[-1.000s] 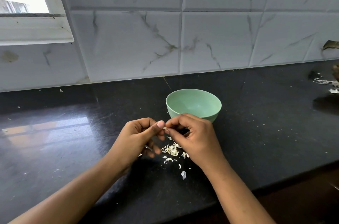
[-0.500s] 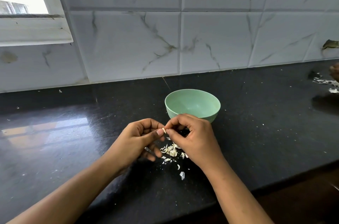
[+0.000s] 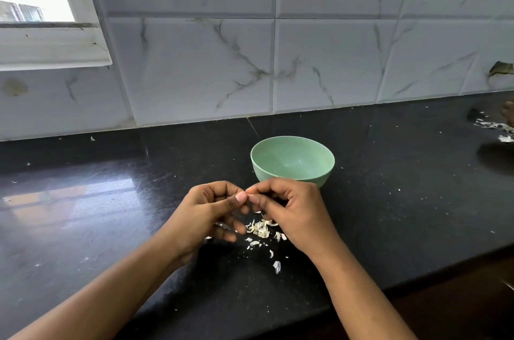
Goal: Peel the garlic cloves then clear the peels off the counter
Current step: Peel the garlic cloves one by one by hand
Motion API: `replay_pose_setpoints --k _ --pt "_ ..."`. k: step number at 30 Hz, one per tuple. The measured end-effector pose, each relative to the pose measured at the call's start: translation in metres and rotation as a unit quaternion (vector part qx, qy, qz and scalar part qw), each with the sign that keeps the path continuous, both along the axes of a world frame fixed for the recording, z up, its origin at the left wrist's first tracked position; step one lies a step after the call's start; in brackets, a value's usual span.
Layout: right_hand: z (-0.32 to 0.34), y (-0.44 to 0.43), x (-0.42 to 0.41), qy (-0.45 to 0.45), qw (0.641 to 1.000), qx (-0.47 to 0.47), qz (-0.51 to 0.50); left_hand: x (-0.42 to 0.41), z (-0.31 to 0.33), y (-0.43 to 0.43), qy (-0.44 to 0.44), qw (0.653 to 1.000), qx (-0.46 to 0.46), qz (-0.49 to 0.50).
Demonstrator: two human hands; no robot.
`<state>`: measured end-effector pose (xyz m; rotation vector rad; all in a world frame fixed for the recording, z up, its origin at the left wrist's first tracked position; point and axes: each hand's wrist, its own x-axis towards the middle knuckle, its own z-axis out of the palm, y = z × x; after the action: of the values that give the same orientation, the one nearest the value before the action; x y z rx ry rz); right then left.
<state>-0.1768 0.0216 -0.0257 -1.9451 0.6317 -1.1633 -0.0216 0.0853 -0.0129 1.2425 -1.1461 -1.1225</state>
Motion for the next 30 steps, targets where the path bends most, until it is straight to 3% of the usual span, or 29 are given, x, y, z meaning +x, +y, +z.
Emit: replay_pose_setpoints --k 6,15,22,30 --pt "0.0044 0.0016 -0.0006 -0.006 0.994 0.103 0.039 -0.0023 -0.0007 0.0 0.005 1.0 0.0 -0.014" --pt "0.0043 0.0046 0.0005 -0.007 0.997 0.078 0.016 -0.0018 -0.002 -0.0001 -0.107 0.992 -0.062 0.015" --pt "0.0094 0.0056 -0.0006 -0.041 0.976 0.195 0.083 -0.0003 0.0013 -0.0001 -0.1 0.991 -0.083 0.029" --pt "0.0101 0.0094 -0.0004 -0.03 0.992 0.114 0.04 0.0006 0.0015 0.003 -0.199 0.975 -0.1 0.029"
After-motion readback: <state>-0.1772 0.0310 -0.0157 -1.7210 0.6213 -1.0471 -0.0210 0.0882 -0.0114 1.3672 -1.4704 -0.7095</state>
